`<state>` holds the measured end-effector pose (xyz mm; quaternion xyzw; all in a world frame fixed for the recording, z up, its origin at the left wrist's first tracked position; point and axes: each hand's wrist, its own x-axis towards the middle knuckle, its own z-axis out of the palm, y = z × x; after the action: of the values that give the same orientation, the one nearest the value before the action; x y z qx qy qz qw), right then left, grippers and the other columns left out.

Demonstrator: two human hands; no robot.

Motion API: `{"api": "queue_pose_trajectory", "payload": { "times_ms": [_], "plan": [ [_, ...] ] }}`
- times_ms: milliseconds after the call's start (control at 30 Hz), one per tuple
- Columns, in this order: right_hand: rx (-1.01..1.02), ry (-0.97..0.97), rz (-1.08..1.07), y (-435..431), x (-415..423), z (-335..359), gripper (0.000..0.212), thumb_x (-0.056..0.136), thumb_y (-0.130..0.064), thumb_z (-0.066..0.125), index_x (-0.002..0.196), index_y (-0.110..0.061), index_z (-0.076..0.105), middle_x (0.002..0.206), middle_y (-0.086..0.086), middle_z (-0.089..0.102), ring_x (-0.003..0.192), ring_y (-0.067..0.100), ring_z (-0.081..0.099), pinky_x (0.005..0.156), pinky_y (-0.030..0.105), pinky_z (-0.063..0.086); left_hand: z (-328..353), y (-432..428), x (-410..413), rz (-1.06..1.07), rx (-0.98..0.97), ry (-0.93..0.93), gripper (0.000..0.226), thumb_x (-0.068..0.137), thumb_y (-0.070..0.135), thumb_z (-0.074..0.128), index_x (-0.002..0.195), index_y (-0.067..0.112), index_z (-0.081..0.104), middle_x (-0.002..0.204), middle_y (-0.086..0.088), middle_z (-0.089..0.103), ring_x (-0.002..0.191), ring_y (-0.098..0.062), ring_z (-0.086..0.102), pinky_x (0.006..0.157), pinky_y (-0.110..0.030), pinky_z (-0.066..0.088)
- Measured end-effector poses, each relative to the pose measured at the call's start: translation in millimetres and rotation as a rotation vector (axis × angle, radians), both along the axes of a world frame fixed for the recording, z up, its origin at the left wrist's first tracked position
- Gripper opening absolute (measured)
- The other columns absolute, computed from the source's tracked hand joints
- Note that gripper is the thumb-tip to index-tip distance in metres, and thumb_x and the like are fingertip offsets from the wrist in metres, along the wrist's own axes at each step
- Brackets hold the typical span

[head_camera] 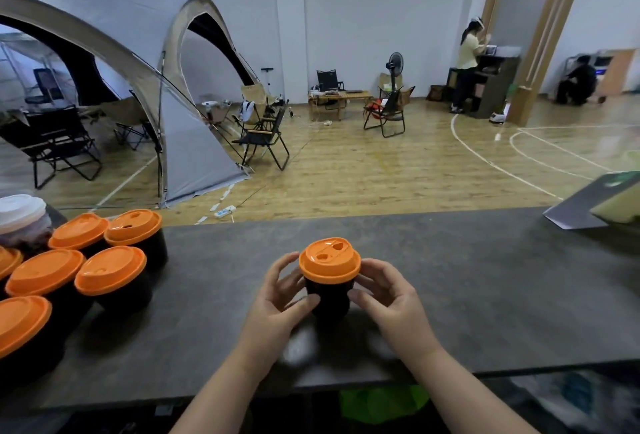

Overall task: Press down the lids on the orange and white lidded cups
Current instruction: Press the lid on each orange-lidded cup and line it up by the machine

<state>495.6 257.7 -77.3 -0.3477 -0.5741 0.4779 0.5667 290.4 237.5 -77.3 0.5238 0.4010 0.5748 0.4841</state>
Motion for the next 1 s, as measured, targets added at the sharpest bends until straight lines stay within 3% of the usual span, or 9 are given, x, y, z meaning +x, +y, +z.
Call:
{"api": "queue_pose_trajectory", "payload": {
  "times_ms": [167,333,533,667,800,900,1000],
  "plan": [
    [0.023,-0.020,-0.024,-0.6,5.5,-0.3,0.038,0.087,0.009,0.070,0.117,-0.014,0.067,0.116,-0.002,0.075,0.118,0.013,0.067,0.088,0.021,0.056,6.3,-1.9,5.8,0.108,0.028,0.204,0.062,0.085,-0.001,0.073,0.137,0.029,0.054,0.132,0.010,0.065,0.120,-0.009,0.062,0.084,-0.020,0.056],
    [0.038,-0.063,-0.094,-6.3,62.8,-2.3,0.037,0.089,-0.015,0.074,0.117,-0.038,0.067,0.122,-0.009,0.071,0.120,0.008,0.064,0.095,0.022,0.055,16.9,3.0,66.4,0.062,0.024,0.216,0.054,0.087,0.006,0.073,0.130,0.034,0.057,0.123,0.023,0.067,0.117,0.002,0.061,0.080,-0.012,0.053],
    [0.053,-0.090,-0.299,-2.3,205.8,6.6,0.038,0.083,-0.028,0.077,0.119,-0.033,0.068,0.120,-0.003,0.073,0.117,0.014,0.067,0.093,0.024,0.056,22.2,26.4,213.7,-0.090,-0.008,0.120,0.047,0.087,0.005,0.072,0.127,0.026,0.060,0.126,0.011,0.069,0.123,-0.008,0.061,0.099,-0.037,0.052],
    [0.031,-0.112,-0.434,-4.1,320.0,11.4,0.043,0.080,-0.038,0.078,0.121,-0.035,0.067,0.122,-0.003,0.072,0.117,0.013,0.066,0.092,0.024,0.056,26.8,41.0,334.8,-0.181,-0.019,0.089,0.050,0.088,-0.003,0.068,0.130,0.023,0.059,0.127,0.005,0.069,0.123,-0.013,0.062,0.099,-0.038,0.055],
    [0.021,-0.122,-0.581,-6.5,430.9,12.4,0.044,0.076,-0.037,0.079,0.118,-0.035,0.068,0.116,-0.003,0.074,0.112,0.014,0.069,0.088,0.021,0.055,30.3,52.8,456.4,-0.252,-0.020,0.125,0.052,0.091,-0.004,0.064,0.133,0.027,0.056,0.132,0.004,0.064,0.124,-0.009,0.060,0.107,-0.044,0.049],
    [-0.016,-0.158,-0.655,-4.3,505.5,9.2,0.049,0.072,-0.047,0.080,0.118,-0.041,0.068,0.114,-0.006,0.074,0.108,0.010,0.069,0.087,0.022,0.056,30.6,65.4,538.6,-0.318,-0.061,0.095,0.055,0.093,-0.009,0.057,0.139,0.020,0.051,0.135,0.001,0.062,0.125,-0.011,0.059,0.110,-0.045,0.046],
    [-0.084,-0.167,-0.692,8.9,565.5,4.2,0.053,0.066,-0.053,0.082,0.116,-0.047,0.065,0.114,-0.011,0.073,0.105,0.008,0.069,0.090,0.031,0.056,28.2,82.6,603.9,-0.345,-0.068,0.111,0.051,0.093,-0.013,0.052,0.133,0.019,0.050,0.132,0.004,0.061,0.124,-0.005,0.057,0.111,-0.038,0.045]
  ]
}}
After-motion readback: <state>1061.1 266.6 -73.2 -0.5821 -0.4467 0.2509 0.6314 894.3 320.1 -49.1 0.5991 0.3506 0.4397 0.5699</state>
